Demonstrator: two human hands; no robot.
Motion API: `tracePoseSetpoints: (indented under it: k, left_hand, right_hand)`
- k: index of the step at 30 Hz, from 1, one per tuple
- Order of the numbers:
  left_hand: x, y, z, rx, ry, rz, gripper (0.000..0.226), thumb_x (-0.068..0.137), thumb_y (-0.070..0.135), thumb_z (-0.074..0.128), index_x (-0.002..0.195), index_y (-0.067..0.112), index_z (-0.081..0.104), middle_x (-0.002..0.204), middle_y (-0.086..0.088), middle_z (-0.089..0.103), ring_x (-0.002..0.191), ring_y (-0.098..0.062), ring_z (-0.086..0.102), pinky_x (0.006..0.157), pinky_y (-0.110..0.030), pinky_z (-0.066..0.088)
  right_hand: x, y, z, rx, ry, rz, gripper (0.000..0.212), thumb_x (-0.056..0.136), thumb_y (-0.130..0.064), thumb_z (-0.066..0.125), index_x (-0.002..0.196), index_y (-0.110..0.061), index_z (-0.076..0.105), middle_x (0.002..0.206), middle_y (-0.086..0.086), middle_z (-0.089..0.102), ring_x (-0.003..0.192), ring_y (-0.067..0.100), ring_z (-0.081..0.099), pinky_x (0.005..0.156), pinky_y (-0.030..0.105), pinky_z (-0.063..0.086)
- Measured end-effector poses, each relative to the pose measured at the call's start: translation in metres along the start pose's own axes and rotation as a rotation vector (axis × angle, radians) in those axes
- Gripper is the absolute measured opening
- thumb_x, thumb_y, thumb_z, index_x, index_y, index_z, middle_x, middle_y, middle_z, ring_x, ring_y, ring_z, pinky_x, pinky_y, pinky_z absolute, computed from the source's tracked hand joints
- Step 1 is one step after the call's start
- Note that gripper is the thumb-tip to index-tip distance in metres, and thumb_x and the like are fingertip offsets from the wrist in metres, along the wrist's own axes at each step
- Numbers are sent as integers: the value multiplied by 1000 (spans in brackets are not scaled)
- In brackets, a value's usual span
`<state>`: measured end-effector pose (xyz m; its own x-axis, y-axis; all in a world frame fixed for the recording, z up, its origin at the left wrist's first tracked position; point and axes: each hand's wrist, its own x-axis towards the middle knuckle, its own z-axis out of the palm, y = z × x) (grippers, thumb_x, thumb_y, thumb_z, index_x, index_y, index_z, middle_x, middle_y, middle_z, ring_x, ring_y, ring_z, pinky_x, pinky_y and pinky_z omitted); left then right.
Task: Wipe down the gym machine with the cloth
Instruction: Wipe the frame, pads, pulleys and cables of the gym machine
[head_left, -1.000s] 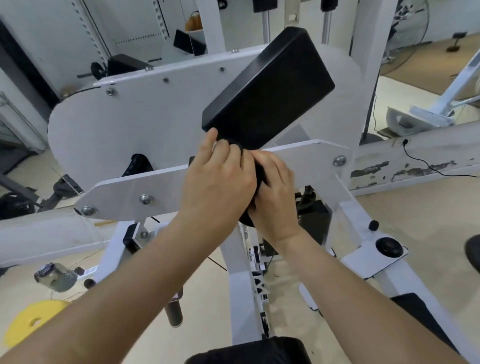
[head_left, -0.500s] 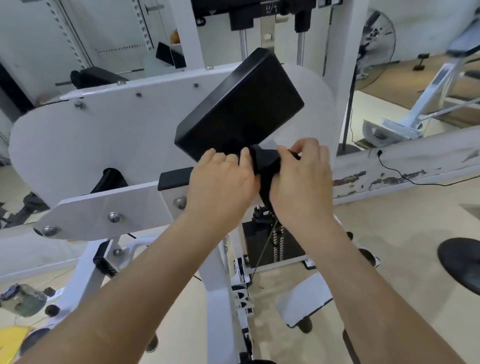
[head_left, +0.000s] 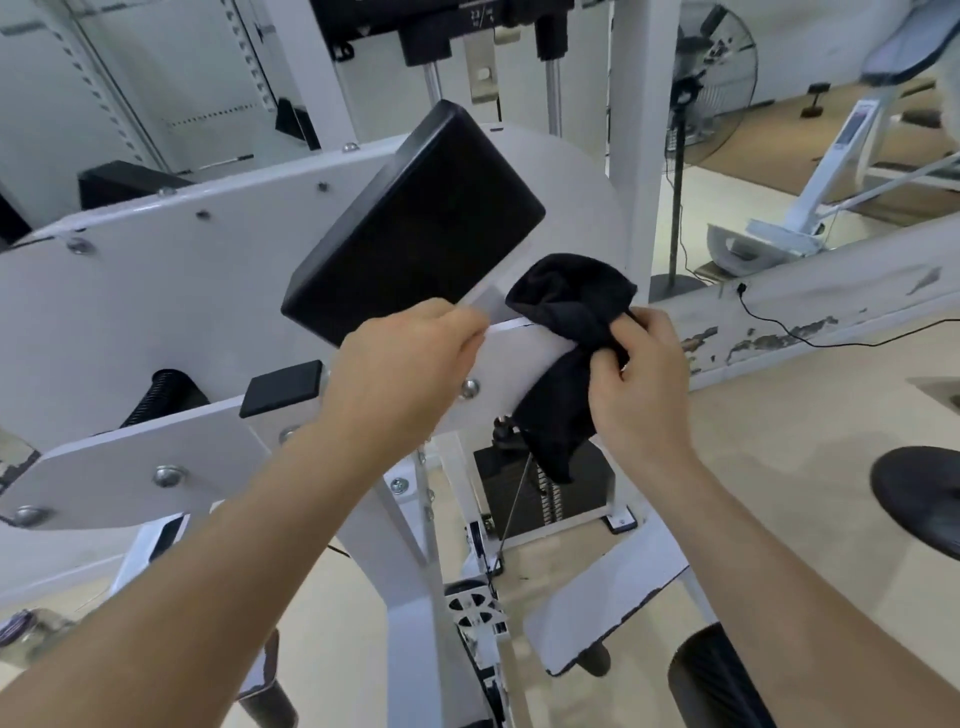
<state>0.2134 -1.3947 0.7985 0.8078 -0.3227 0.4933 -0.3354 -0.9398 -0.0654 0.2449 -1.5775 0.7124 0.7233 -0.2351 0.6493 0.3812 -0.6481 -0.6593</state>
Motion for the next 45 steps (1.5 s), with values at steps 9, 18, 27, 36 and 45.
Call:
tracePoseSetpoints:
  k: [9,18,27,36,45]
  left_hand:
    - [5,-10,19,-383,160,-91,12,86,10,70,95,14,77,81,7,61,74,-4,55,70,-11,43]
    - [3,-10,21,-366,193,-61,13,86,12,72,98,13,77,82,8,61,74,-4,55,70,-7,42]
    - [2,-9,23,-366,236,-54,13,85,12,72,97,11,77,82,6,63,74,-7,56,70,-7,44]
    - [1,-7,22,-380,237,-59,14,87,12,70,99,11,76,85,5,64,77,-8,57,74,-18,50]
    - [-117,48,75,-392,-405,186,39,87,12,59,125,20,61,122,2,59,108,-21,54,93,-37,46]
  right_hand:
    - [-50,-15,37,-132,-174,-326,23,76,5,63,97,-4,68,104,18,54,92,36,52,69,37,48]
    - [-23,-15,11,-38,4,-320,28,74,-11,57,101,-11,66,113,11,46,99,27,43,81,25,39]
    - [-27,23,-4,121,60,-160,17,66,-7,61,79,-15,67,112,-1,42,103,26,48,94,20,38]
    - [-62,20,24,56,-596,-19,34,73,11,52,93,-6,73,117,2,59,104,24,58,87,18,40]
    - [-120,26,-40,-20,-1224,-197,38,66,3,45,88,-9,74,120,-7,65,105,18,57,81,30,48]
